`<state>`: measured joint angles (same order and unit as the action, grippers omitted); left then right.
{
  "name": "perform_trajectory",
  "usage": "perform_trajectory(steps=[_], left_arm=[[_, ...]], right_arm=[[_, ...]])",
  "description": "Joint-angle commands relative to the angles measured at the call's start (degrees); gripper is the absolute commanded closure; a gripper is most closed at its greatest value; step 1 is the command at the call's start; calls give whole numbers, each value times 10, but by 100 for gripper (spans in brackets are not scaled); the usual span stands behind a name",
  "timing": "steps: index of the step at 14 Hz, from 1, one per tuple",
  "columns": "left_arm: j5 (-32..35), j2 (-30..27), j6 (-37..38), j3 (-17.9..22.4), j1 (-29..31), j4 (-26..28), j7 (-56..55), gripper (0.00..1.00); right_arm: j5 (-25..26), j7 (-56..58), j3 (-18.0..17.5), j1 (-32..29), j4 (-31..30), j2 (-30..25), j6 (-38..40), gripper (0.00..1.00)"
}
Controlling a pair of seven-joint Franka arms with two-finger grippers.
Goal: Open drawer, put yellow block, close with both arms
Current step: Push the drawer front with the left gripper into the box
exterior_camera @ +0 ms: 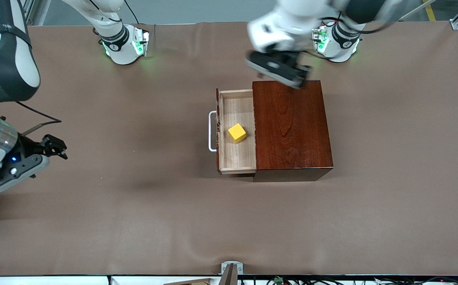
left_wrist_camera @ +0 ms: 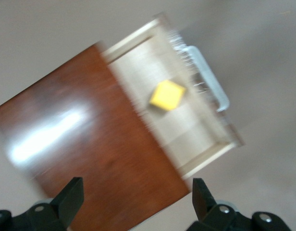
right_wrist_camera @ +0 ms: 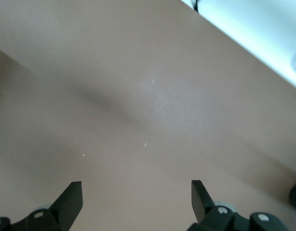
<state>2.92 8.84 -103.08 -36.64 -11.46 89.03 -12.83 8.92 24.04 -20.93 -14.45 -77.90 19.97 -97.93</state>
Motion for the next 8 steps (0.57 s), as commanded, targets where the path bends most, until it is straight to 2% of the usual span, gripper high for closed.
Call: perform_trajectory(steps=[1,3,4,6,8], left_arm=[[12,101,-35,-8,-54,-75,34,0],[20,157,-44,-5,-92,-124,130,0],[21,179,-61,-4,-103,-136,191,0],[22,218,-118,0,-109,-141,301,0],[33,259,-149,5,-123,-145,366,0]], right_arm=[[-37,-70,84,53,-19,-41,27,0],[-83,-84,168,100,-20,-55,44,0],[-95,-85,195,118,-24,-63,52,0],[-114,-115,226,129,-28,-81,84,0],[-129,-162,246,140,-39,-113,130,0]])
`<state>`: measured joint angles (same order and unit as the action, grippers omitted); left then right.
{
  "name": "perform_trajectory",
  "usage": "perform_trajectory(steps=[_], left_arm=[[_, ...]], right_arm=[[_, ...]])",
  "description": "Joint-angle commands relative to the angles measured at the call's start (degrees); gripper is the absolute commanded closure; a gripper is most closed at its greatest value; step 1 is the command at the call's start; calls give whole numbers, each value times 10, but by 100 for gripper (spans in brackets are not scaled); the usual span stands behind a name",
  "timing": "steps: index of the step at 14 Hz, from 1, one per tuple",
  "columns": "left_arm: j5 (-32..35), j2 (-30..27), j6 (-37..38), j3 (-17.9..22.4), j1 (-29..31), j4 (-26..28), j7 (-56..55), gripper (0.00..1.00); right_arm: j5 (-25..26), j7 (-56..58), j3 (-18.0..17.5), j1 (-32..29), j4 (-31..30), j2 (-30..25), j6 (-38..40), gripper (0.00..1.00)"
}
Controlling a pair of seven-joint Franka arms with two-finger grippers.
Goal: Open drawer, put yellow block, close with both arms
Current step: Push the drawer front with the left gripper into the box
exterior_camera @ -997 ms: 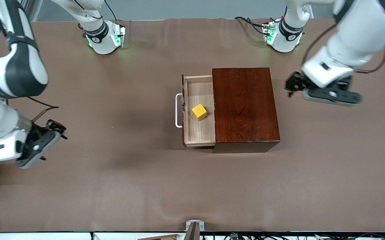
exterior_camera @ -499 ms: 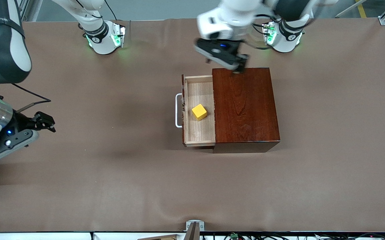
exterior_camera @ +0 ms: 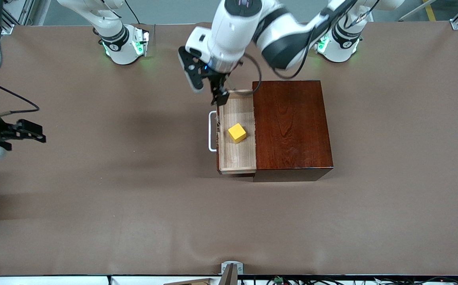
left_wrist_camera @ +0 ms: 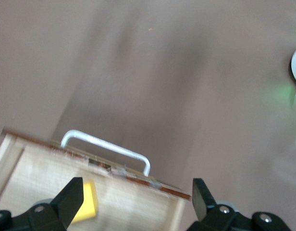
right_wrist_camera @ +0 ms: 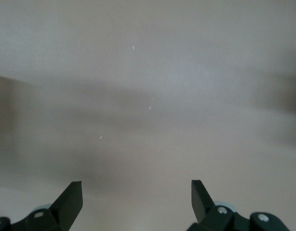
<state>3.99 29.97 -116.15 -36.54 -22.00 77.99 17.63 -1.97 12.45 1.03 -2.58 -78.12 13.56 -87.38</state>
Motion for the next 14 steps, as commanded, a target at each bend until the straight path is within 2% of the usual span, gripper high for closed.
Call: perform_trajectory(steps=[1,3,7,9,14], left_arm=[[39,64,-35,18,-28,-36,85,0],[49,97,-44,61,-65,-52,122,0],[48,118,-71,194,-173,-62,149,0],[48,130,-83,211,-180,-62,192,0],[50,137,-81,213,-176,-58,197,0]], right_arm=[[-20,-80,34,36,-68,-75,22,0],[-20,-115,36,41,-124,-113,0,0],[-20,-114,37,35,-132,-116,-2,0],[-20,-114,37,34,-132,-116,-2,0],[-19,-113,37,34,-132,-115,-2,0]])
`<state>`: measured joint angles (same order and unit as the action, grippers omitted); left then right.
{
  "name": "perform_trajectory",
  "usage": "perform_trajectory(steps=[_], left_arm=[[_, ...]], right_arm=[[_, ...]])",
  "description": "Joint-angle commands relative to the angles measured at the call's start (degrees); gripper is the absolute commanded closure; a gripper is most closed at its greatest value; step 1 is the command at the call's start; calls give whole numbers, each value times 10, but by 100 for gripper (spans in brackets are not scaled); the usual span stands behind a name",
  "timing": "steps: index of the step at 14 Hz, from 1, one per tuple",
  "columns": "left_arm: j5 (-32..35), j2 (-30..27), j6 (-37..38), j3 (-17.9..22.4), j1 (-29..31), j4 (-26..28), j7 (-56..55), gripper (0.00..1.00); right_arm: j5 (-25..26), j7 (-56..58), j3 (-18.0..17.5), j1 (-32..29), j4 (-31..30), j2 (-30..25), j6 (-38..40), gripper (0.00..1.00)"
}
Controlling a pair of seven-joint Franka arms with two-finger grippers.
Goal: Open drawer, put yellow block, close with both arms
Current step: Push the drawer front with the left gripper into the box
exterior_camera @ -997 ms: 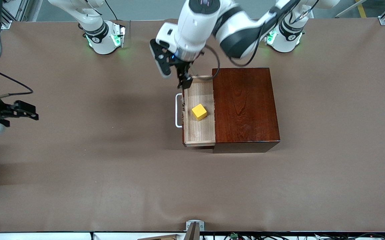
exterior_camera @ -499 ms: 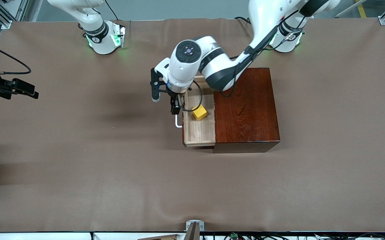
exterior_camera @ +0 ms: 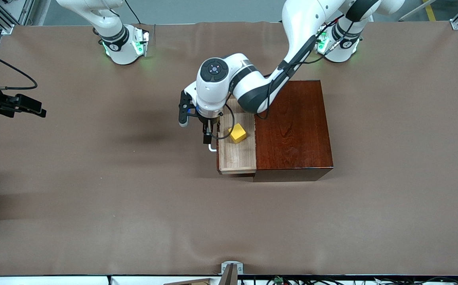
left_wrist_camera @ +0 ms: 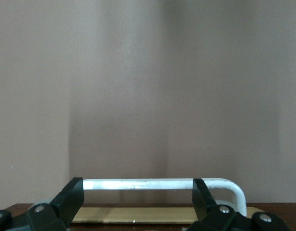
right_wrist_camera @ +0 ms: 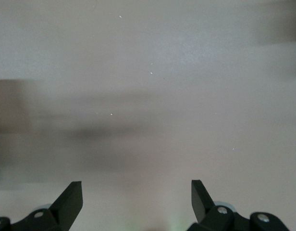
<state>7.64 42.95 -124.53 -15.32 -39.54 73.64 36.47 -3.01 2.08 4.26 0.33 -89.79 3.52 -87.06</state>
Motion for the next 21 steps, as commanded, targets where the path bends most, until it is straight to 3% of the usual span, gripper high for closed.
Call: perform_trajectory(steps=[1,10,21], left_arm=[[14,6,5,1,1,-14,9,0],[15,1,65,23,-3,-15,10,0],[96,-15,227,23,-3,-16,63,0]], right_arm=[[-9,-9,5,5,-15,-13,-6,0],[-6,-10,6,-5,-14,-13,-7,0],[5,43,2,-2,-13,-28,3,0]])
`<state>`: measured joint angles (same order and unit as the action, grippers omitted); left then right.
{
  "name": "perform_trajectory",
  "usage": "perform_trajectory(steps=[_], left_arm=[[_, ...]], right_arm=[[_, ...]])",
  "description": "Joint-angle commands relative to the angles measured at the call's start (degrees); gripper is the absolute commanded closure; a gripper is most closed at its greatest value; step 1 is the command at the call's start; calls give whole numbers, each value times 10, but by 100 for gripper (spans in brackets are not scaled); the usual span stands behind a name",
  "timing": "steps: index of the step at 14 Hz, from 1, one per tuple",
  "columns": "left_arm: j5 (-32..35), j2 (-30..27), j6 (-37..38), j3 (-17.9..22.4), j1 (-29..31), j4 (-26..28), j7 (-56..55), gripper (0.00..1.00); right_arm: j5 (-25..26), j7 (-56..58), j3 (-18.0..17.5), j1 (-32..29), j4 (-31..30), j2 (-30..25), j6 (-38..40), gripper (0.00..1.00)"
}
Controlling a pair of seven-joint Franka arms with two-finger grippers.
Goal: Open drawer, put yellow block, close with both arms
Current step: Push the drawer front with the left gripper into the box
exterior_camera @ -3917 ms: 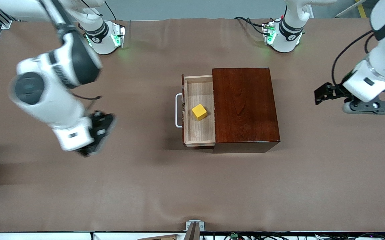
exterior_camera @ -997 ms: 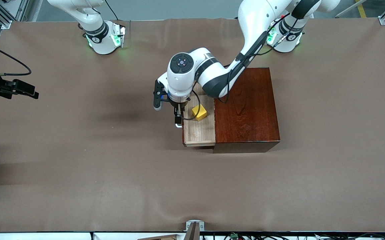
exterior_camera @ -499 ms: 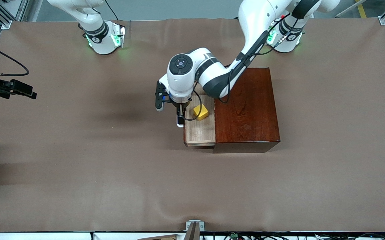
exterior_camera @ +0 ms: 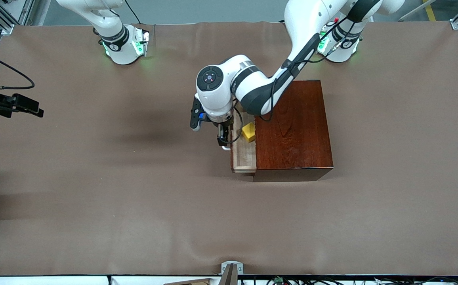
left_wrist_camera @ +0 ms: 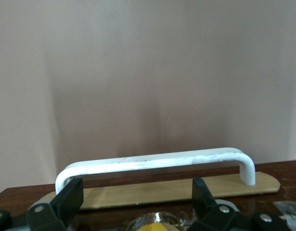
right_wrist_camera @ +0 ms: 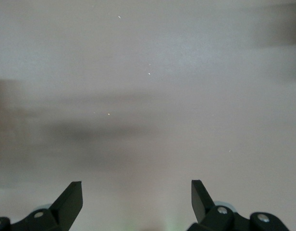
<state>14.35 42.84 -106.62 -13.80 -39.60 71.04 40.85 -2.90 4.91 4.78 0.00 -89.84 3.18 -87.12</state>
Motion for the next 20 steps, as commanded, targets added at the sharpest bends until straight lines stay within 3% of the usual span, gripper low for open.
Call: perform_trajectory(steps=[1,9,14,20], left_arm=[[31,-18,57,9,-1,10,19,0],[95,-30,122,13,2,11,19,0],[111,-27,118,11,-1,10,1,0],[104,-32,22,-21,-4,9,-246,0]], right_arm=[[4,14,-3,10,-11,-29,14,0],[4,12,-15,-2,-6,-42,50,0],[4,12,-15,1,12,-35,44,0],[4,14,-14,-1,35,-27,59,0]])
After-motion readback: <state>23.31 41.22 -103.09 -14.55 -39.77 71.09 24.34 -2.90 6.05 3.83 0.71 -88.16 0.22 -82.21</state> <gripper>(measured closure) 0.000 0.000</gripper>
